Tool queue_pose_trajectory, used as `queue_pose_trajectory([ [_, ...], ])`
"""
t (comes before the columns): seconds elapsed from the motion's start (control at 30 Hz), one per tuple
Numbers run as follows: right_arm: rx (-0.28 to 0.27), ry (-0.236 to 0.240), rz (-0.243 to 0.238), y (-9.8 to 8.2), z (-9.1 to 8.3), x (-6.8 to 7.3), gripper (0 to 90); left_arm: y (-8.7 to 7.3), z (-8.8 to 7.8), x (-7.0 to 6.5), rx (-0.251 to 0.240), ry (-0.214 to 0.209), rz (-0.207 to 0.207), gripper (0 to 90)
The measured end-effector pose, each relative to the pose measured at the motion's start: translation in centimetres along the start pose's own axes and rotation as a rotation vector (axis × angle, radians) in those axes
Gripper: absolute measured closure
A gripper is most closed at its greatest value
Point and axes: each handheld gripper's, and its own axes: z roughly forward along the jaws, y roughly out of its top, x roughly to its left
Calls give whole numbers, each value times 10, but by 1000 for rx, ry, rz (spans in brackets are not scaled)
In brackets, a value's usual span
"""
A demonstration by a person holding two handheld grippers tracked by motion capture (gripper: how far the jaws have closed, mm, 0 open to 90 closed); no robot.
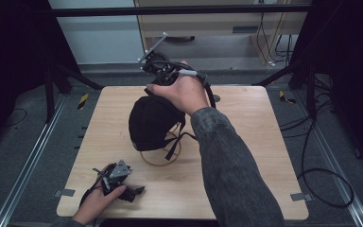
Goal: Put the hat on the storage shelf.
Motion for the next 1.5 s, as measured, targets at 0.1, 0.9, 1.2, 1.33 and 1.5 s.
queue_pose_trajectory([
  [0.1, -3, -1, 2, -5, -2, -1, 691, 0, 0, 0, -1, 1, -1, 0],
  [0.9, -21, -119, 100, -73, -28, -9, 265, 0, 0, -1, -4, 2, -4, 0],
  [1.2, -62, -165, 110, -92, -32, -5, 84, 0, 0, -1, -4, 6, -6, 0],
  [1.33, -82, -188, 99, -104, -32, -7, 63, 0, 0, -1, -4, 6, -6, 0],
  [1.5, -98, -214, 107, -121, -36, -12, 61, 0, 0, -1, -4, 6, -9, 0],
])
